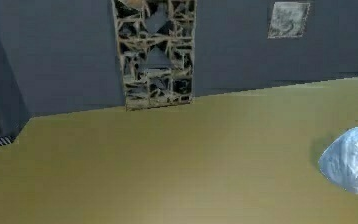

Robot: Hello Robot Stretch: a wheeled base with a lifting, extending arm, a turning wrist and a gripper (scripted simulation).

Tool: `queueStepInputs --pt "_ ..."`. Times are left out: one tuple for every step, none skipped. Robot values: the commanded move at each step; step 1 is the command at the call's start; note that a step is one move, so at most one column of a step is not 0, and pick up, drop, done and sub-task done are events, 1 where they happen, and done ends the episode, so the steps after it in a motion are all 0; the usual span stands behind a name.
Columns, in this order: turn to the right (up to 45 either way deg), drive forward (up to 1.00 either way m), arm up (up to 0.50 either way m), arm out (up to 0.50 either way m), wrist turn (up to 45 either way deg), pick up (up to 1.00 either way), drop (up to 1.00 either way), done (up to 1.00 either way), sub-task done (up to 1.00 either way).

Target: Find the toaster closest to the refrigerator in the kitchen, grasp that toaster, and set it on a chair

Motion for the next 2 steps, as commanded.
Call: queueStepInputs --pt "-36.0 0.00 0.00 0.00 0.0 0.00 0.00 0.00 0.00" --pt "0.0 0.30 0.00 0.00 0.0 0.00 0.00 0.00 0.00"
